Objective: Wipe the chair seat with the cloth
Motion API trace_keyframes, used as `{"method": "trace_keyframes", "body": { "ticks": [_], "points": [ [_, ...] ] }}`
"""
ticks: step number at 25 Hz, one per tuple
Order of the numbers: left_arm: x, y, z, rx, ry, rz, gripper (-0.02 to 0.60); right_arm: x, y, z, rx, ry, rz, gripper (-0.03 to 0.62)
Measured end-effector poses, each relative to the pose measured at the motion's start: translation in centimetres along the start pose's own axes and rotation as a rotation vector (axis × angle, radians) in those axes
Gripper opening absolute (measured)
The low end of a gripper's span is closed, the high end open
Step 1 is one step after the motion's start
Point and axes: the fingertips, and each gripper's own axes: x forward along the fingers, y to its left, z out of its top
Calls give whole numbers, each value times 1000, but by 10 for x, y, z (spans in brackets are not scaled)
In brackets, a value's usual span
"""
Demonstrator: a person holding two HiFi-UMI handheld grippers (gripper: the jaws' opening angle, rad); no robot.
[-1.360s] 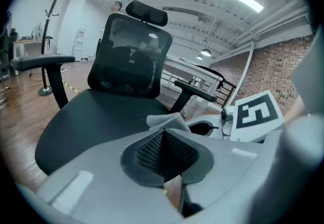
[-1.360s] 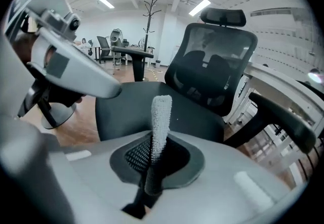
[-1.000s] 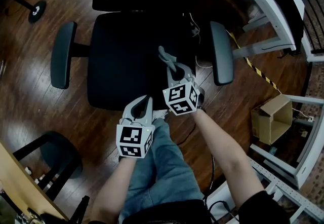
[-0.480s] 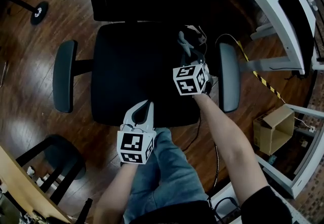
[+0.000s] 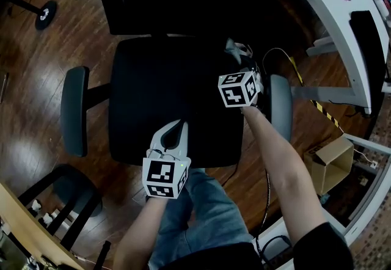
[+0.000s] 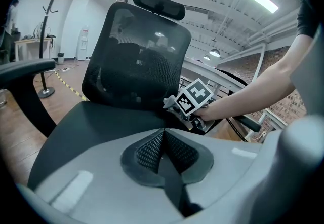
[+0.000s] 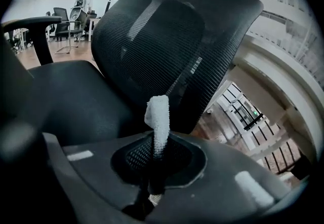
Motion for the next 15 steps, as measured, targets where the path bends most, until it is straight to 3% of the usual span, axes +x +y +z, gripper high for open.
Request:
{"method": "trace_keyframes", "body": {
  "ticks": [7,15],
  "points": [
    [11,-8,-3,9,12,-33,5,-4,17,-9,6,11,46,0],
    [-9,-10,-19,47,34,-75,5,-36,45,-38,15,10,36,0]
  ]
}}
